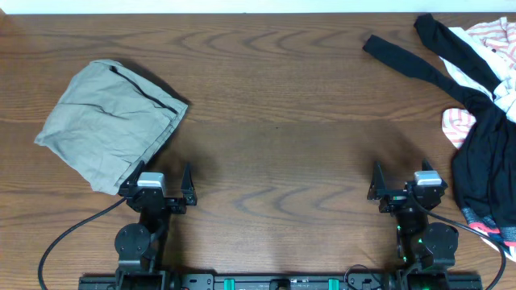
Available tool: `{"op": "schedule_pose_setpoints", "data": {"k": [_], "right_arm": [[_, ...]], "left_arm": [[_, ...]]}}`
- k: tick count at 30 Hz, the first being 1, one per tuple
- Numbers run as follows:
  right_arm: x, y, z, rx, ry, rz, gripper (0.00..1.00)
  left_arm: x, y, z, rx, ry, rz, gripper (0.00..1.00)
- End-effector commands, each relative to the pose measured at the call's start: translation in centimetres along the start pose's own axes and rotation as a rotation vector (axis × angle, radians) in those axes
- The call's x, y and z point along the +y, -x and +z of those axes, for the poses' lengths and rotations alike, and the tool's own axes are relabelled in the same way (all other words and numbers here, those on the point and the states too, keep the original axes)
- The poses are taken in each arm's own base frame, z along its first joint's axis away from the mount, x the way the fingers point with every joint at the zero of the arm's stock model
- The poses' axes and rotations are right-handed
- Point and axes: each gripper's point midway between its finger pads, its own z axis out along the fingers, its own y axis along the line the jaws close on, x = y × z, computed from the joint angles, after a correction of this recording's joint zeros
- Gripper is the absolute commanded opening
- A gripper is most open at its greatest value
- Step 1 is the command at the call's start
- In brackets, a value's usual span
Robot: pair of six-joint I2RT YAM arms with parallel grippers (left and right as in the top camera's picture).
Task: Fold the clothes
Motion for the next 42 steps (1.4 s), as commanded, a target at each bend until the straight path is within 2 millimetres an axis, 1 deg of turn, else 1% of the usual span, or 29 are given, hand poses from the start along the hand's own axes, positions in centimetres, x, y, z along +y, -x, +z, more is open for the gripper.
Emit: {"op": "schedule_pose_setpoints", "data": {"k": [1, 3, 5, 8, 13, 18, 19, 22, 25, 29, 32, 35, 37, 38, 40, 42], "right_arm": [[0.0, -0.2, 0.0, 0.004, 0.001, -0.011, 0.99], [0.0, -0.2, 0.0, 0.004, 0.001, -0.011, 0.99], [0.0, -0.2, 0.0, 0.004, 0.001, -0.011, 0.99], [0.0, -0.2, 0.0, 0.004, 0.002, -0.011, 0.99], [0.0, -0.2, 0.0, 0.005, 0.000, -0.011, 0.99], [0.4, 0.2, 0.0, -0.011, 0.024, 0.023, 0.99], [0.3, 0.3, 0.0, -0.013, 0.018, 0.026, 0.99], [-1.0, 0.8, -0.3, -0.007, -0.058, 0.026, 0.99], [-2.4, 1.9, -0.9, 0.021, -0.141, 0.025, 0.99], [-3.8, 3.2, -1.9, 0.122, -0.233, 0.055, 0.99], [-4.8, 4.2, -2.8, 0.250, -0.304, 0.099, 0.99], [-4.5, 5.3, -2.9, 0.365, -0.294, 0.107, 0.99], [-4.2, 5.7, -2.9, 0.454, -0.279, 0.107, 0.99], [-4.1, 6.0, -2.9, 0.513, -0.278, 0.103, 0.99], [-4.0, 6.5, -2.8, 0.574, -0.280, 0.098, 0.99], [-3.6, 7.2, -2.3, 0.617, -0.259, 0.103, 0.99]], "left_arm": [[-0.2, -1.4, 0.0, 0.046, -0.013, 0.012, 0.98], [-0.2, -1.4, 0.0, 0.046, -0.013, 0.012, 0.98], [-0.2, -0.9, 0.1, 0.026, -0.013, 0.013, 0.98], [-0.2, -1.2, 0.0, 0.038, -0.012, 0.013, 0.98], [-0.3, -1.2, 0.0, 0.036, -0.019, 0.011, 0.98], [-0.4, -1.1, 0.0, 0.033, -0.022, -0.010, 0.98], [-0.4, -0.8, 0.0, 0.029, -0.022, -0.031, 0.98], [-0.5, 0.6, -0.3, 0.007, -0.023, -0.082, 0.98], [-0.5, 2.1, -0.7, 0.015, -0.023, -0.082, 0.98], [-0.6, 3.9, -1.0, 0.075, -0.019, -0.085, 0.98], [-0.6, 5.8, -0.5, 0.137, -0.014, -0.088, 0.98], [-0.6, 6.7, 0.3, 0.218, -0.008, -0.092, 0.98], [-0.7, 6.6, 0.9, 0.286, -0.010, -0.096, 0.98], [-1.1, 6.5, 1.2, 0.337, -0.028, -0.103, 0.98], [-1.9, 6.1, 1.6, 0.399, -0.069, -0.116, 0.98], [-2.4, 5.5, 2.1, 0.444, -0.098, -0.127, 0.98]]}}
